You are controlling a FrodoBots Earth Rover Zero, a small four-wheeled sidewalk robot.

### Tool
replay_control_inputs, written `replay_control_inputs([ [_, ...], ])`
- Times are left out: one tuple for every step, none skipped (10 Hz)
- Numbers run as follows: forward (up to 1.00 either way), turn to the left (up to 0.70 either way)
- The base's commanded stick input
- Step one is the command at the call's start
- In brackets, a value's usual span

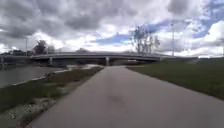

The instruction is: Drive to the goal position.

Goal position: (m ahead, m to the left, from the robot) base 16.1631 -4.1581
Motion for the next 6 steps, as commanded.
replay_control_inputs([
  [1.0, -0.18],
  [1.0, -0.2],
  [1.0, -0.2],
  [1.0, -0.2],
  [1.0, -0.2],
  [1.0, -0.2],
])
